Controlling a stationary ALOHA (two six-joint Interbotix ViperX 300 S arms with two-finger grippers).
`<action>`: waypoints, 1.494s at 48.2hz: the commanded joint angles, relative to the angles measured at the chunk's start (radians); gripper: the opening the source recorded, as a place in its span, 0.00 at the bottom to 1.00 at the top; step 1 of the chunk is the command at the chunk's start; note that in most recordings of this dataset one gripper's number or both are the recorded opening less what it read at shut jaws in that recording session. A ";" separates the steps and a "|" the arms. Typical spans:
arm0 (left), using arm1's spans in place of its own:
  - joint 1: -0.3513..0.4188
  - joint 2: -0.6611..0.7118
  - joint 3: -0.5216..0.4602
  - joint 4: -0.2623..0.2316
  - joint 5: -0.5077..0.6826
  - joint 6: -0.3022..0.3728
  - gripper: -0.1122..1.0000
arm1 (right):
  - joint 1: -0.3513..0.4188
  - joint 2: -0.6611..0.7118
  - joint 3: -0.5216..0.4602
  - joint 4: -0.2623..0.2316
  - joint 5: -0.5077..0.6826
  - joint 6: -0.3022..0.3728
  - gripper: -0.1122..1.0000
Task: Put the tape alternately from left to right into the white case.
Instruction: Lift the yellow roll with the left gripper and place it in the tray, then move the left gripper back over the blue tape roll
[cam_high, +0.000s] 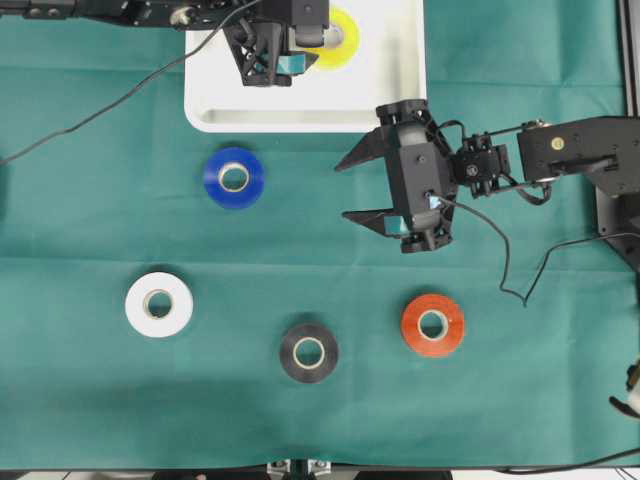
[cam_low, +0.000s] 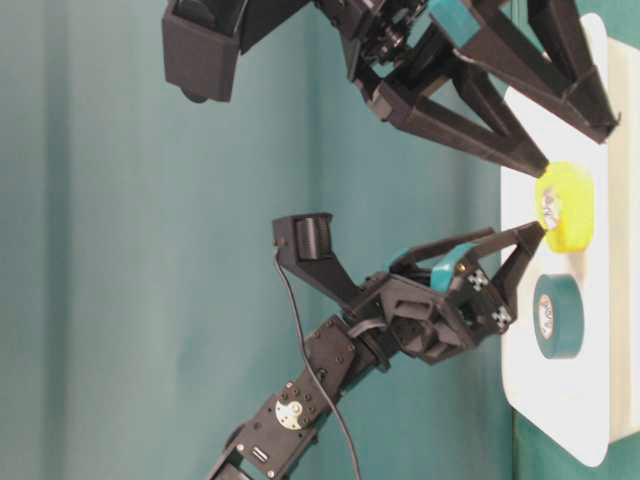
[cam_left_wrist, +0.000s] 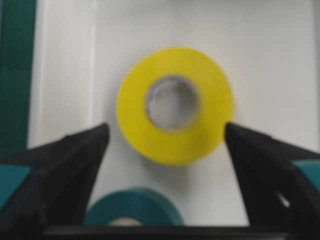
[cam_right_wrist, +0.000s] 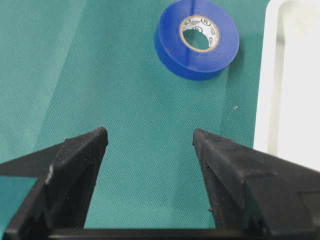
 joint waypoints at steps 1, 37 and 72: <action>-0.002 -0.046 -0.003 0.000 -0.006 -0.003 0.85 | 0.005 -0.023 -0.009 0.002 -0.009 0.002 0.79; -0.052 -0.170 0.143 -0.003 -0.008 -0.009 0.83 | 0.005 -0.023 -0.006 0.002 -0.014 0.002 0.79; -0.261 -0.307 0.336 -0.005 -0.008 -0.232 0.83 | 0.005 -0.023 -0.003 0.002 -0.014 0.002 0.79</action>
